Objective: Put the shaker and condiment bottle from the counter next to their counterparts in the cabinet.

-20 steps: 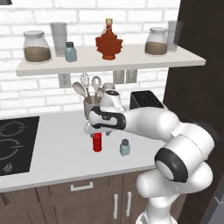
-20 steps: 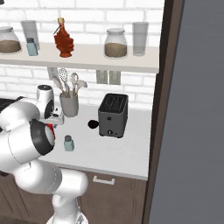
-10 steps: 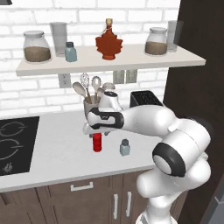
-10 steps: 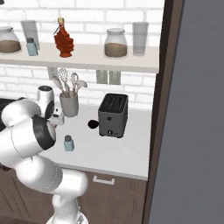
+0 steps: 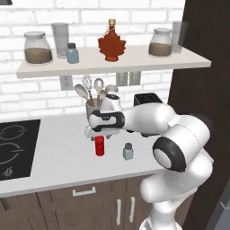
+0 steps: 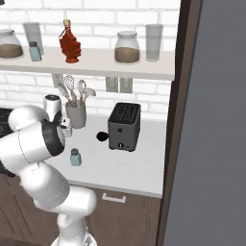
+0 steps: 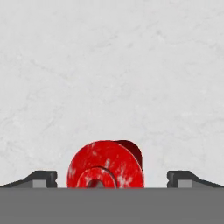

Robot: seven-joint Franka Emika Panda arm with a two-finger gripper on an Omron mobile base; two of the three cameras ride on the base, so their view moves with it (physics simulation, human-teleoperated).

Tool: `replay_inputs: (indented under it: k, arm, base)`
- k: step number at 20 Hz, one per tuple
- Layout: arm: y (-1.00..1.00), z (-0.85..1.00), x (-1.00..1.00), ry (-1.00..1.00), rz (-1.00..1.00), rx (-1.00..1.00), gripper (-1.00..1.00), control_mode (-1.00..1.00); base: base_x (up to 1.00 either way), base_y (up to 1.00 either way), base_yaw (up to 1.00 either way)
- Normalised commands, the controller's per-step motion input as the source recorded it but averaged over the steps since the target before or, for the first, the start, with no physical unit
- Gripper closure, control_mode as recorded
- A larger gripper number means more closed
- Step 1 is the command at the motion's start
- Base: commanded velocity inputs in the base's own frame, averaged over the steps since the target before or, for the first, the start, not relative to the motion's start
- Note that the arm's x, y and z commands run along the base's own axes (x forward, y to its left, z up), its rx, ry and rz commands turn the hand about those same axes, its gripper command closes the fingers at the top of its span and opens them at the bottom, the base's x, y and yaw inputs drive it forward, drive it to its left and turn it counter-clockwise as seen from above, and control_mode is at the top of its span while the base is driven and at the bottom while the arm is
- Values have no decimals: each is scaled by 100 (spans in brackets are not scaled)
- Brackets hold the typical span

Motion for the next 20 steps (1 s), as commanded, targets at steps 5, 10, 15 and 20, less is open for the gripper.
replay_inputs:
  k: [5,10,15,20]
  arm:
    - [8,-17,1,5,0,0,-100,-100]
    - [8,-16,0,5,0,0,-100,-100]
    - [21,-16,0,8,0,0,100,-100]
    - [-21,0,0,3,0,5,100,-100]
  base:
    - [0,0,0]
    - [0,0,0]
    - [0,0,0]
    - [0,0,0]
